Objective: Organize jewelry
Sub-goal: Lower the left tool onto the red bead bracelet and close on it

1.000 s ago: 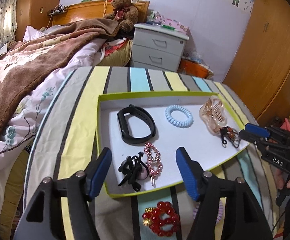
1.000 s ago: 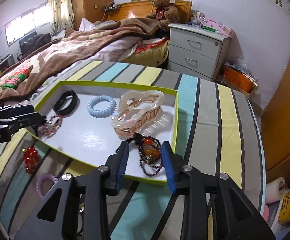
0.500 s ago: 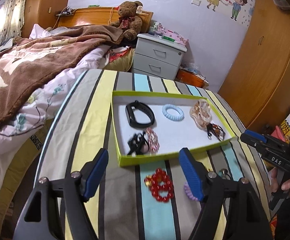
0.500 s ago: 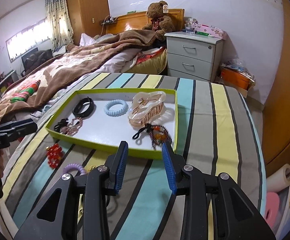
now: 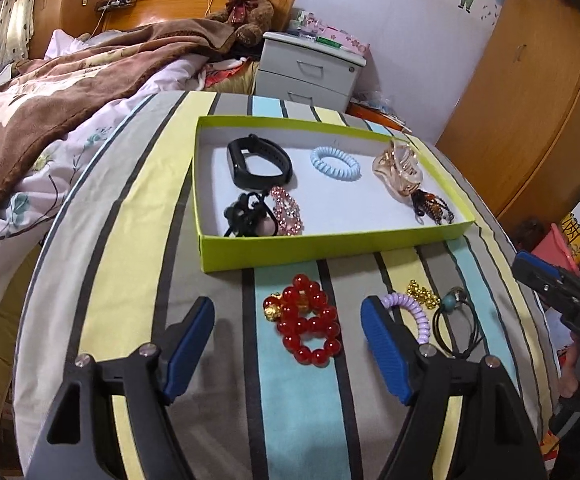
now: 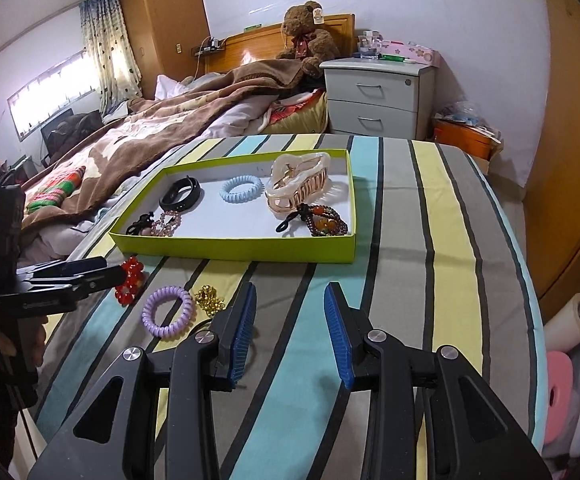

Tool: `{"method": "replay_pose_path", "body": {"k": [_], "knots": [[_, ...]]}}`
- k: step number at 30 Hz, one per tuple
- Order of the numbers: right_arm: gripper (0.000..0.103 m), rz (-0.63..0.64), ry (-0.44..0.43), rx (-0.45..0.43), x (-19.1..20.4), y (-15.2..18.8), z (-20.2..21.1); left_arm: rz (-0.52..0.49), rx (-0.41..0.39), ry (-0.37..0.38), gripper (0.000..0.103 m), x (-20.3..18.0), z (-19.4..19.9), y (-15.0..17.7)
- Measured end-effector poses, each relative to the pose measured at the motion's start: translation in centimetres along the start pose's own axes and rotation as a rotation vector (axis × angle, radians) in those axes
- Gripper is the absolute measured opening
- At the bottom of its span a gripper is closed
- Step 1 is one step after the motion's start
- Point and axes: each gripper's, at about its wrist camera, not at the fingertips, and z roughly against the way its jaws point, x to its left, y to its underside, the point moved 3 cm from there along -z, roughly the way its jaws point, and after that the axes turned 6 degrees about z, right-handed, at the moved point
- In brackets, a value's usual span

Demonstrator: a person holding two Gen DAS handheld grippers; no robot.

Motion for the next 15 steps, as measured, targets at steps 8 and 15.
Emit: {"method": "replay_pose_path", "body": {"k": [8, 15], "knots": [[0.036, 0.000, 0.001, -0.008, 0.2, 0.4, 0.4, -0.045, -0.006, -0.064, 0.077, -0.4, -1.2, 0.1], [0.036, -0.001, -0.004, -0.011, 0.3, 0.3, 0.4, -0.071, 0.004, -0.069, 0.077, -1.1, -1.8, 0.0]]}}
